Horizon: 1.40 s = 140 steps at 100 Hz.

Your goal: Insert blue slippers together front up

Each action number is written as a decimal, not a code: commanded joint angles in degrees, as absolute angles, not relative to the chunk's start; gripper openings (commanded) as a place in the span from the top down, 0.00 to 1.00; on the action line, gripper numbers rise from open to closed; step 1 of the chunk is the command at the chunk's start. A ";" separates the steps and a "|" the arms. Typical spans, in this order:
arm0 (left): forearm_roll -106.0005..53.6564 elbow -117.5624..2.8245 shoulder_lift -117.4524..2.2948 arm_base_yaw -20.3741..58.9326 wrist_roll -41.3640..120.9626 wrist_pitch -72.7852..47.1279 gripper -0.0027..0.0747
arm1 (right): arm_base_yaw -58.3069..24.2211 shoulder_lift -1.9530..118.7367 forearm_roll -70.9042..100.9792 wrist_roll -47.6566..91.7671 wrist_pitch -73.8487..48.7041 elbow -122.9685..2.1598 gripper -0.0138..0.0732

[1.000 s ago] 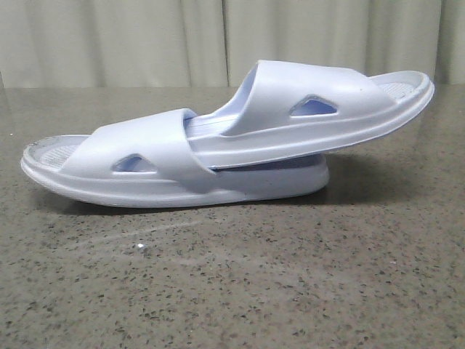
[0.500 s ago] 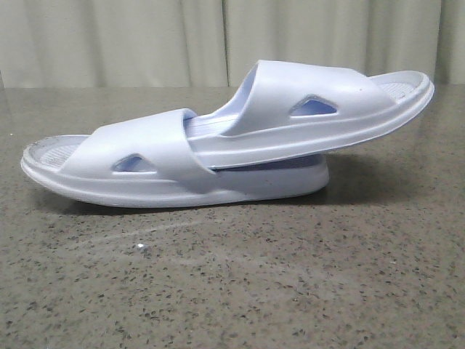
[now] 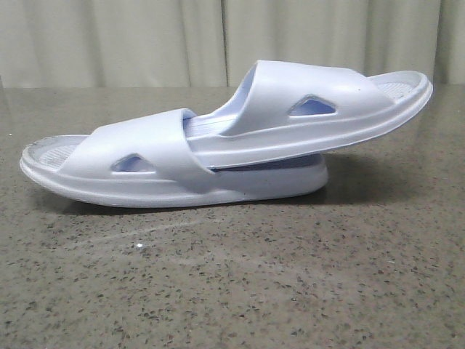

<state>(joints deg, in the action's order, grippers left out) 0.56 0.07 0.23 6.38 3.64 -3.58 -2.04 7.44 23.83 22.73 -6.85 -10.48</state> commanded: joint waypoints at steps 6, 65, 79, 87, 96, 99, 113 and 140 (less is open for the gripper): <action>0.00 0.61 1.88 6.34 3.04 1.19 0.94 | -2.10 8.07 7.28 6.28 -1.59 -10.41 0.96; 0.00 0.61 1.88 6.34 3.04 1.19 0.94 | -2.00 -1.73 -0.95 -2.42 1.92 -0.08 0.96; 0.00 0.61 1.88 6.34 3.04 1.19 0.94 | -2.00 -1.73 -0.95 -4.25 1.67 1.82 0.96; 0.00 0.61 1.88 6.34 3.04 1.19 0.94 | -2.00 -1.73 -0.95 -4.53 1.20 1.82 0.96; 0.00 0.61 1.88 6.34 3.04 1.19 0.94 | -2.00 -1.73 -0.95 -4.53 1.33 1.82 0.96; 0.00 0.61 1.88 6.34 3.04 1.19 0.94 | -2.00 -1.73 -0.79 -4.53 1.33 1.82 0.96; 0.00 0.61 1.88 6.34 3.04 1.19 0.94 | -2.00 -1.73 -0.79 -4.53 1.33 1.82 0.96; 0.00 0.61 1.88 6.34 3.04 1.19 0.94 | -2.00 -1.73 -0.79 -4.53 1.33 1.82 0.96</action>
<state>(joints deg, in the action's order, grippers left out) 0.56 0.07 0.23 6.38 3.64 -3.29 -2.04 -0.54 0.00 -4.39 -3.00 0.60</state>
